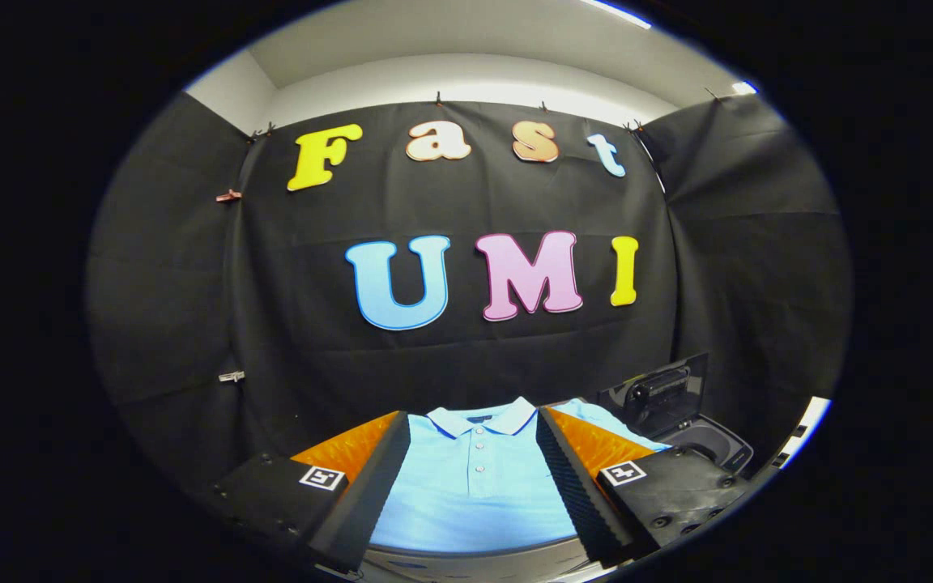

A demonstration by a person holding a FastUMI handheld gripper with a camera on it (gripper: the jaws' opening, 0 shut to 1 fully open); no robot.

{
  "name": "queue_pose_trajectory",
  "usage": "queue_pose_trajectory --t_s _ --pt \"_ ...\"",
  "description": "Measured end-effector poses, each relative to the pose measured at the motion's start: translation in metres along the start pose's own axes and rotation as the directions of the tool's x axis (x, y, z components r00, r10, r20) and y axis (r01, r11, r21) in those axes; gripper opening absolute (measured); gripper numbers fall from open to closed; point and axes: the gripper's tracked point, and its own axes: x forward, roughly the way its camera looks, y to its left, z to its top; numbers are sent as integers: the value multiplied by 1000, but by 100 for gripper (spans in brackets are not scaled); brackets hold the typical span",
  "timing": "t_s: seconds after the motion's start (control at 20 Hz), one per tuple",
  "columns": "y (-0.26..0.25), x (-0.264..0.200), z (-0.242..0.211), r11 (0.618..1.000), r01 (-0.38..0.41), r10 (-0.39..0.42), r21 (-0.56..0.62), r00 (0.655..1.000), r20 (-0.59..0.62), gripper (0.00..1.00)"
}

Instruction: Put the clothes into the washing machine and then close the washing machine lid.

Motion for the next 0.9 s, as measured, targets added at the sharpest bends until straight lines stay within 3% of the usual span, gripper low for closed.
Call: queue_pose_trajectory --t_s 0.15,0.3,0.4,0.5,0.65,0.8,0.9 --pt "-6 30 -24 999 35 -33 16 990 -137 98" --pt "-19 53 -61 997 76 -81 -28 951 -297 99" --pt "-24 64 -91 992 108 -123 -60 900 -419 99" --pt "-15 75 -114 993 91 -117 -76 846 -519 99" --pt "-3 90 -131 992 74 -119 -99 793 -598 100" --pt "-3 94 -155 987 88 -157 -135 707 -689 100" --pt "-4 100 -157 986 114 -165 -118 687 -708 100"
